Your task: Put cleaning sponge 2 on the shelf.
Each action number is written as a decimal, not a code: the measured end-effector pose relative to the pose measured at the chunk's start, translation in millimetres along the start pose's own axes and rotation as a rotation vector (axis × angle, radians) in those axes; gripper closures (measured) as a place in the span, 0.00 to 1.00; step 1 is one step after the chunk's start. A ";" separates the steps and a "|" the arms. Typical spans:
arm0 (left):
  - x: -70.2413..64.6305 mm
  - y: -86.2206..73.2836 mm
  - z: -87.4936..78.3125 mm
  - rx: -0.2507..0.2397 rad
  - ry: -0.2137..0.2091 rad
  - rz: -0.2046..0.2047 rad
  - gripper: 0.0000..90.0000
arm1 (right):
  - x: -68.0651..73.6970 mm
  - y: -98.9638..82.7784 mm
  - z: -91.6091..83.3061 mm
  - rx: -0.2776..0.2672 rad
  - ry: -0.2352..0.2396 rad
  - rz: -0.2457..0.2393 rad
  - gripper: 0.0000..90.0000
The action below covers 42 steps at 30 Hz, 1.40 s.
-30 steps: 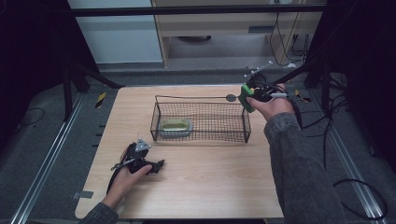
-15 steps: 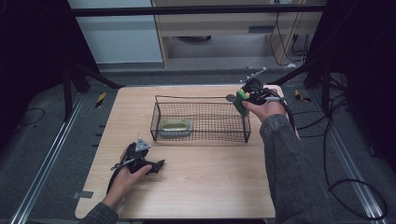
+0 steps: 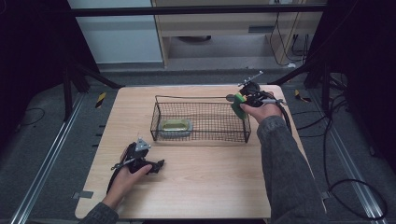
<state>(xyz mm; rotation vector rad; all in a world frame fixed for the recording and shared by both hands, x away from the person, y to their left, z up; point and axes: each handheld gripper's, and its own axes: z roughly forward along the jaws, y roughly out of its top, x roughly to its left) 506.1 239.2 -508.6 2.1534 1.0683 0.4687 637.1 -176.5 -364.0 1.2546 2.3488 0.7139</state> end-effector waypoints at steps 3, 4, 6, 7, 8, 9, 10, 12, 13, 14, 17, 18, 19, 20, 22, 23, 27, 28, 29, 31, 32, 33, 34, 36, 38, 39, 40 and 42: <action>0.0 0.1 0.0 0.001 0.001 0.001 0.00 | -0.6 -2.6 4.9 0.007 0.005 0.001 0.72; 0.0 0.1 0.0 0.001 0.000 0.000 0.00 | -0.6 -2.6 4.9 0.007 0.005 0.001 0.72; 0.0 0.1 0.0 0.001 0.000 0.000 0.00 | -1.2 -4.2 7.3 0.010 0.006 0.003 0.72; 0.1 0.1 0.0 0.001 0.000 0.000 0.00 | -1.4 -5.0 8.3 0.014 0.007 0.004 0.72; 0.1 0.1 0.0 0.001 0.000 0.000 0.00 | -1.2 -5.9 10.0 0.015 0.008 0.003 0.72; 0.1 0.1 0.1 0.000 0.000 0.000 0.00 | -0.5 -7.1 11.9 0.022 0.005 0.001 0.72; 0.1 0.1 0.2 -0.001 0.000 0.000 0.00 | -0.2 -7.6 12.9 0.024 0.000 -0.003 0.72; 0.2 0.1 0.2 -0.001 0.001 0.000 0.00 | -0.1 -7.8 13.3 0.023 0.000 -0.002 0.72; 0.2 0.1 0.3 -0.002 -0.001 0.000 0.00 | -0.3 -8.7 15.4 0.023 -0.001 -0.001 0.72; 0.3 0.1 0.3 -0.002 -0.001 0.000 0.00 | -0.3 -8.7 15.4 0.023 -0.001 -0.001 0.72; 0.2 0.1 0.3 -0.002 -0.001 0.000 0.00 | -0.3 -10.2 18.6 0.030 -0.002 0.000 0.72; 0.3 0.1 0.3 -0.002 -0.001 0.000 0.00 | -0.3 -10.6 19.4 0.031 -0.002 0.000 0.72; 0.3 0.1 0.3 -0.002 -0.001 0.000 0.00 | -0.4 -11.1 20.5 0.033 -0.003 -0.001 0.72; 0.3 0.1 0.4 -0.002 -0.001 0.001 0.00 | -0.1 -11.3 21.1 0.033 -0.003 0.000 0.72; 0.3 0.2 0.4 -0.002 -0.001 0.001 0.00 | 0.7 -11.4 22.3 0.033 -0.002 0.000 0.72; 0.3 0.2 0.4 -0.002 -0.001 0.001 0.00 | 1.1 -11.5 23.0 0.034 -0.003 -0.002 0.72; 0.4 0.2 0.4 -0.002 -0.001 0.001 0.00 | 4.0 -12.7 27.8 0.048 -0.002 -0.012 0.72; 0.4 0.2 0.4 -0.002 -0.001 0.001 0.00 | 4.8 -13.0 29.0 0.051 -0.001 -0.011 0.72; 0.4 0.2 0.5 -0.003 -0.002 0.001 0.00 | 5.1 -13.4 30.5 0.053 0.000 -0.013 0.71; 0.4 0.2 0.5 -0.002 -0.002 0.001 0.00 | 6.3 -14.3 34.3 0.062 0.000 -0.018 0.71; 0.4 0.2 0.5 -0.002 -0.002 0.001 0.00 | 6.3 -14.3 34.3 0.062 0.000 -0.018 0.71; 0.5 0.2 0.5 -0.002 -0.002 0.001 0.00 | 6.5 -14.7 36.6 0.065 -0.001 -0.019 0.71; 0.5 0.2 0.5 -0.002 -0.002 0.002 0.00 | 6.5 -14.7 36.6 0.065 -0.001 -0.019 0.71; 0.5 0.2 0.5 -0.003 -0.002 0.002 0.00 | 6.6 -15.3 38.1 0.068 -0.002 -0.018 0.71; 0.5 0.3 0.5 -0.002 -0.002 0.002 0.00 | 6.3 -16.1 39.6 0.074 -0.005 -0.022 0.71; 0.5 0.3 0.5 -0.003 -0.002 0.002 0.00 | 6.6 -16.6 40.5 0.080 -0.008 -0.022 0.71; 0.5 0.3 0.5 -0.003 -0.002 0.002 0.00 | 7.0 -16.9 41.0 0.085 -0.006 -0.020 0.71; 0.5 0.3 0.5 -0.003 -0.002 0.002 0.00 | 6.9 -17.7 42.6 0.086 -0.008 -0.027 0.71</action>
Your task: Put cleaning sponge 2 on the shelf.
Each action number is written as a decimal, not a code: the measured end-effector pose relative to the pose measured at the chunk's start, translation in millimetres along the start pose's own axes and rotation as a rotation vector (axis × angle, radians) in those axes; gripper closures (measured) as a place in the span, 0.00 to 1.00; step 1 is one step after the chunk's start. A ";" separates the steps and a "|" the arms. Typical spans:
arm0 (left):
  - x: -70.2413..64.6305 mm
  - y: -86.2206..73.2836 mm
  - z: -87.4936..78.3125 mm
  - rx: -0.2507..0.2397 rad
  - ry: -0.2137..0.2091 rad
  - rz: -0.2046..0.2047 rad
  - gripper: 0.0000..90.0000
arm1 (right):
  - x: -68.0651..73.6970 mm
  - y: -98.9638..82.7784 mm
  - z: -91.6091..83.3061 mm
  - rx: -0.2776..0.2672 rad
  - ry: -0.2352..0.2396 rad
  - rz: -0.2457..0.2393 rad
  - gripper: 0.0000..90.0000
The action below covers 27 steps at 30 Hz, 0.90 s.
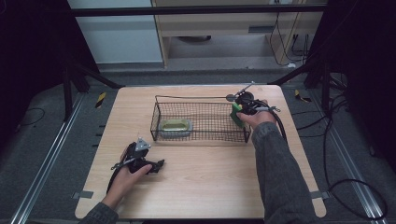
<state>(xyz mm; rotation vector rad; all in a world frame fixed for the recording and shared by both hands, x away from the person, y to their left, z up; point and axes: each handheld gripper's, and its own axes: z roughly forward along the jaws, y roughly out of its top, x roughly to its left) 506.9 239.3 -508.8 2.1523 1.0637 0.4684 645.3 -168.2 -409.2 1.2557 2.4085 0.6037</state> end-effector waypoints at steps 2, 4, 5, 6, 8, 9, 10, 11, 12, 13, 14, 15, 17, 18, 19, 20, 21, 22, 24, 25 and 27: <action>0.0 0.0 0.0 0.000 0.000 0.000 0.00 | 0.6 0.2 0.9 0.003 -0.002 -0.004 0.71; 0.1 0.0 0.0 0.000 0.000 0.001 0.00 | 2.0 0.7 2.0 0.004 -0.003 -0.007 0.71; 0.1 0.0 0.0 0.000 0.000 0.002 0.00 | 2.8 0.9 2.8 0.006 -0.002 -0.008 0.71; 0.1 0.1 0.0 0.000 0.000 0.002 0.00 | 3.1 0.9 3.6 0.008 -0.002 -0.011 0.71; 0.2 0.1 0.0 0.000 0.000 0.002 0.00 | 4.2 0.8 5.4 0.015 -0.005 -0.018 0.71; 0.2 0.1 0.0 0.000 -0.001 0.002 0.00 | 4.6 0.8 5.7 0.017 -0.001 -0.019 0.71; 0.2 0.1 0.0 0.000 -0.001 0.002 0.00 | 5.1 0.9 6.3 0.019 -0.003 -0.021 0.71; 0.2 0.1 0.0 0.000 -0.001 0.002 0.00 | 5.7 1.0 6.9 0.020 -0.003 -0.021 0.71; 0.2 0.1 0.0 0.000 -0.001 0.002 0.00 | 6.0 1.0 7.5 0.020 -0.001 -0.025 0.71; 0.2 0.1 0.0 0.000 -0.001 0.002 0.00 | 6.4 1.1 8.0 0.024 -0.003 -0.029 0.71; 0.2 0.1 0.0 0.000 -0.001 0.002 0.00 | 7.0 1.2 8.6 0.027 -0.002 -0.030 0.71; 0.2 0.1 0.0 0.000 -0.001 0.002 0.00 | 7.5 1.3 8.9 0.030 0.000 -0.030 0.71; 0.2 0.1 0.1 0.000 -0.001 0.002 0.00 | 8.4 1.3 9.7 0.033 0.000 -0.027 0.71; 0.2 0.1 0.1 0.000 -0.001 0.002 0.00 | 8.4 1.3 9.7 0.033 0.000 -0.027 0.71; 0.2 0.1 0.1 0.000 -0.001 0.002 0.00 | 8.0 1.0 10.4 0.033 -0.001 -0.032 0.71; 0.2 0.1 0.1 0.000 -0.001 0.002 0.00 | 8.2 0.9 10.9 0.035 -0.003 -0.033 0.71; 0.3 0.1 0.0 0.000 -0.001 0.003 0.00 | 8.6 0.8 11.7 0.040 -0.005 -0.034 0.71; 0.3 0.1 0.0 0.000 -0.001 0.003 0.00 | 8.6 0.8 11.7 0.040 -0.005 -0.034 0.71; 0.3 0.1 0.1 0.000 -0.001 0.003 0.00 | 8.5 0.6 12.3 0.041 -0.004 -0.039 0.71; 0.2 0.1 0.1 0.000 0.000 0.003 0.00 | 8.8 0.7 12.3 0.043 -0.004 -0.037 0.71; 0.2 0.1 0.1 0.000 0.000 0.003 0.00 | 9.5 0.9 12.7 0.043 -0.001 -0.040 0.71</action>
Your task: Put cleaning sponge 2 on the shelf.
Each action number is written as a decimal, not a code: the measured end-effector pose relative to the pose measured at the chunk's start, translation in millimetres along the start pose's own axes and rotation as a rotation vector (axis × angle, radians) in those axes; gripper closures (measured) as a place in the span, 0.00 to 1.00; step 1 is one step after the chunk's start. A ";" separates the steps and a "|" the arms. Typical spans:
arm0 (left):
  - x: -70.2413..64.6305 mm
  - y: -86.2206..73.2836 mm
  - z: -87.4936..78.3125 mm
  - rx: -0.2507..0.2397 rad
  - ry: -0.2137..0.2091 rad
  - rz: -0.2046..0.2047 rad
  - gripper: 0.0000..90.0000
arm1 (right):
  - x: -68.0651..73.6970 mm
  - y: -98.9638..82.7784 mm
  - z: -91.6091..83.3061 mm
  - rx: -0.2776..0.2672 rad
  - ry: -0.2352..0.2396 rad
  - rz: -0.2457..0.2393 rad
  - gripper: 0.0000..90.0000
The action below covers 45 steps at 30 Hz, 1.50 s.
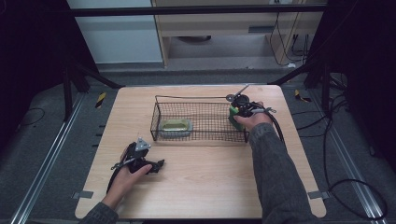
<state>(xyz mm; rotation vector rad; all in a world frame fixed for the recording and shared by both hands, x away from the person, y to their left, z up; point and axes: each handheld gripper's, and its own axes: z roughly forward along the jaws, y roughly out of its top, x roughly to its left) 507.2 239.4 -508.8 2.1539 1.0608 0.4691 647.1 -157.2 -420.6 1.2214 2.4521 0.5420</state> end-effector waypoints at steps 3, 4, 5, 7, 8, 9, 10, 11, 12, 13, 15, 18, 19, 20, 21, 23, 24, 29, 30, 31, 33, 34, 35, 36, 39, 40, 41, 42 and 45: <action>0.1 0.0 -0.1 0.001 -0.001 0.000 0.00 | 0.8 0.2 0.3 -0.001 0.000 -0.002 0.70; 0.0 0.0 0.0 0.000 -0.001 0.000 0.00 | 0.9 0.1 0.2 -0.001 0.001 -0.001 0.70; 0.0 0.0 0.0 0.000 -0.001 0.000 0.00 | 0.9 0.1 0.2 -0.001 0.001 -0.001 0.70; 0.0 0.0 0.0 0.000 0.000 0.000 0.00 | 1.1 0.1 -0.8 -0.001 0.003 0.001 0.68; 0.0 0.0 0.0 0.000 0.000 0.000 0.00 | 1.3 0.2 -1.7 -0.002 0.003 0.002 0.67; 0.0 0.0 0.0 0.000 0.000 0.000 0.00 | 1.4 0.2 -2.6 -0.005 0.004 0.004 0.66; 0.0 0.0 0.0 0.000 -0.001 0.000 0.00 | 1.3 0.2 -3.4 -0.006 0.001 0.001 0.65; 0.0 0.0 0.0 0.000 -0.002 -0.001 0.00 | 1.8 0.3 -5.2 -0.009 0.002 0.003 0.65; -0.1 0.0 0.0 0.000 -0.001 -0.002 0.00 | 1.9 0.2 -6.5 -0.012 0.002 -0.002 0.64; -0.1 0.0 0.0 0.000 -0.001 -0.002 0.00 | 2.9 0.2 -8.7 -0.014 0.003 0.004 0.64; -0.1 0.0 0.0 0.000 -0.001 -0.001 0.00 | 4.2 0.2 -12.3 -0.020 0.006 0.005 0.63; -0.1 0.0 0.0 0.000 0.000 -0.002 0.00 | 6.4 -0.4 -19.0 -0.036 0.010 -0.003 0.64; -0.1 0.0 0.0 0.001 0.000 -0.002 0.00 | 7.3 -0.8 -21.3 -0.044 0.017 -0.001 0.65; -0.1 0.1 0.0 0.001 0.001 -0.002 0.00 | 8.1 -1.5 -23.2 -0.051 0.024 -0.002 0.67; -0.2 0.1 0.1 0.001 0.001 -0.001 0.00 | 9.4 -2.1 -24.7 -0.057 0.026 0.001 0.67; -0.2 0.1 0.2 0.000 0.002 -0.002 0.00 | 11.3 -3.3 -25.9 -0.058 0.032 -0.005 0.68; -0.2 0.1 0.2 0.000 0.002 -0.002 0.00 | 12.5 -3.6 -26.0 -0.057 0.032 -0.004 0.68; -0.2 0.3 0.2 0.001 0.002 -0.003 0.00 | 17.1 -1.3 -23.9 -0.059 0.049 -0.002 0.65; -0.2 0.3 0.2 0.001 0.002 -0.003 0.00 | 18.6 -0.1 -23.2 -0.059 0.054 0.002 0.64; -0.2 0.3 0.2 0.001 0.002 -0.003 0.00 | 20.0 1.1 -22.3 -0.058 0.057 0.000 0.63; -0.2 0.3 0.2 0.001 0.002 -0.003 0.00 | 23.5 3.6 -20.6 -0.054 0.064 0.000 0.62; -0.2 0.3 0.2 0.001 0.002 -0.003 0.00 | 25.1 4.7 -19.8 -0.052 0.067 -0.004 0.61; -0.2 0.3 0.3 0.001 0.002 -0.003 0.00 | 27.3 5.9 -18.8 -0.048 0.067 -0.001 0.60; -0.2 0.2 0.3 0.001 0.002 -0.003 0.00 | 29.0 6.9 -17.7 -0.049 0.072 -0.003 0.59; -0.2 0.2 0.3 0.001 0.002 -0.003 0.00 | 34.3 9.8 -16.0 -0.043 0.082 0.000 0.53; -0.2 0.2 0.3 0.001 0.002 -0.003 0.00 | 35.2 10.6 -15.9 -0.044 0.084 -0.009 0.51; -0.2 0.2 0.3 0.001 0.002 -0.003 0.00 | 37.2 11.5 -16.4 -0.047 0.084 -0.004 0.49; -0.2 0.2 0.3 0.001 0.002 -0.003 0.00 | 38.3 12.2 -16.9 -0.055 0.091 -0.002 0.47; -0.2 0.2 0.3 0.000 0.002 -0.003 0.00 | 40.7 13.9 -20.0 -0.074 0.097 0.013 0.42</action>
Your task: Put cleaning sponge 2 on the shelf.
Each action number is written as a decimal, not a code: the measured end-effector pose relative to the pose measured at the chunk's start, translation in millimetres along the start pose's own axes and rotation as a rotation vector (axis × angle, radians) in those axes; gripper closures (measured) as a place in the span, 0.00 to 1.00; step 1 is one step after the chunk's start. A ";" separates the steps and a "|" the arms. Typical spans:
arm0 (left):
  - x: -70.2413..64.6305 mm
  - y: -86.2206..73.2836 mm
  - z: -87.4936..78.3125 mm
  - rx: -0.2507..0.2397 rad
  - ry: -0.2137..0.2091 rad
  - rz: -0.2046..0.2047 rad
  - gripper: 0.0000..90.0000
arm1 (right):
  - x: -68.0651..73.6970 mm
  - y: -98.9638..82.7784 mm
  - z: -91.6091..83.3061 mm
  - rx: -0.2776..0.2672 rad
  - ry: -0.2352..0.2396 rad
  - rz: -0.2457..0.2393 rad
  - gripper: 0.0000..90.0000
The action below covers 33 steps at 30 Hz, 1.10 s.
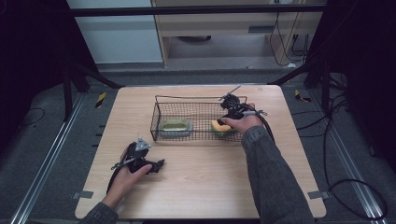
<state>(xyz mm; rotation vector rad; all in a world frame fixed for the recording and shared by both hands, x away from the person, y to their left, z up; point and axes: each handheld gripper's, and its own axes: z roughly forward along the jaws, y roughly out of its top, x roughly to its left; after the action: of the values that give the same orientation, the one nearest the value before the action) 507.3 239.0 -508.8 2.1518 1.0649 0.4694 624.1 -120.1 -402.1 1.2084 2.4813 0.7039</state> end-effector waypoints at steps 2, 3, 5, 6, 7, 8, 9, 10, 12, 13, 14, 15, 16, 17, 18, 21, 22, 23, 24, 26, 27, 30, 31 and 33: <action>0.0 0.0 0.0 0.000 0.000 0.000 0.00 | 0.6 0.4 -2.1 -0.008 -0.005 -0.005 0.40; 0.0 0.0 0.0 0.000 0.000 0.000 0.00 | 0.6 0.2 -4.3 -0.015 -0.009 -0.004 0.39; 0.0 0.0 0.0 0.000 0.000 0.000 0.00 | 0.4 -0.5 -7.8 -0.026 -0.015 0.003 0.37; 0.0 0.0 0.0 0.000 0.000 0.000 0.00 | -0.2 -1.5 -10.4 -0.036 -0.019 0.005 0.36; 0.0 0.0 0.0 0.000 0.000 -0.001 0.00 | -0.5 -2.2 -12.1 -0.040 -0.023 0.009 0.34; -0.1 0.0 0.0 0.000 0.000 -0.002 0.00 | -1.6 -3.7 -15.0 -0.046 -0.028 0.011 0.33; -0.1 0.0 0.0 0.000 0.000 -0.002 0.00 | -2.2 -4.8 -16.6 -0.049 -0.030 0.015 0.31; -0.2 0.0 0.0 0.000 -0.001 -0.003 0.00 | -3.5 -6.7 -19.5 -0.057 -0.032 0.022 0.29; -0.2 0.0 0.1 0.000 -0.001 -0.003 0.00 | -5.5 -9.9 -23.6 -0.072 -0.039 0.031 0.26; -0.2 0.0 0.0 0.000 0.000 -0.004 0.00 | -7.1 -12.7 -26.8 -0.082 -0.043 0.042 0.22; 0.0 0.1 -0.2 0.003 0.000 0.000 0.00 | -8.8 -15.2 -29.2 -0.088 -0.046 0.056 0.20; 0.0 0.1 -0.2 0.004 0.000 0.001 0.00 | -9.8 -17.2 -30.9 -0.093 -0.053 0.070 0.18; 0.0 0.1 -0.2 0.004 0.000 0.001 0.00 | -12.7 -21.9 -34.2 -0.104 -0.062 0.083 0.14; 0.1 0.1 -0.2 0.004 0.000 0.001 0.00 | -13.9 -24.6 -36.1 -0.111 -0.071 0.088 0.13; 0.1 0.0 -0.2 0.003 -0.001 0.001 0.00 | -15.0 -27.4 -38.0 -0.116 -0.077 0.098 0.11; 0.1 0.0 -0.2 0.003 -0.001 0.001 0.00 | -20.4 -41.1 -47.4 -0.147 -0.106 0.130 0.09; 0.1 0.0 -0.2 0.003 -0.001 0.001 0.00 | -21.8 -46.1 -50.5 -0.159 -0.116 0.139 0.08; 0.1 0.1 -0.2 0.004 0.000 0.001 0.00 | -23.6 -52.7 -54.8 -0.170 -0.127 0.150 0.07; 0.0 0.0 -0.2 0.003 0.000 0.001 0.00 | -25.0 -58.2 -58.1 -0.179 -0.136 0.159 0.07; 0.1 0.1 -0.2 0.004 0.000 0.001 0.00 | -26.9 -68.6 -62.4 -0.192 -0.143 0.170 0.07; 0.0 0.1 -0.2 0.004 0.000 0.001 0.00 | -27.4 -74.5 -64.3 -0.193 -0.144 0.176 0.07; 0.0 0.0 -0.2 0.003 -0.001 0.000 0.00 | -29.0 -93.4 -68.1 -0.190 -0.152 0.187 0.08; 0.0 0.0 -0.2 0.003 -0.001 0.000 0.00 | -29.1 -98.9 -69.0 -0.191 -0.157 0.192 0.09; 0.0 0.1 -0.2 0.003 -0.001 0.001 0.00 | -29.6 -109.6 -70.0 -0.192 -0.159 0.201 0.10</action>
<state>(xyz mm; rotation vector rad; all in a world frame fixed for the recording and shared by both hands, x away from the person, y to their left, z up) 507.3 239.1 -508.7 2.1549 1.0654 0.4673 538.5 -222.4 -401.7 1.3936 2.1311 0.8396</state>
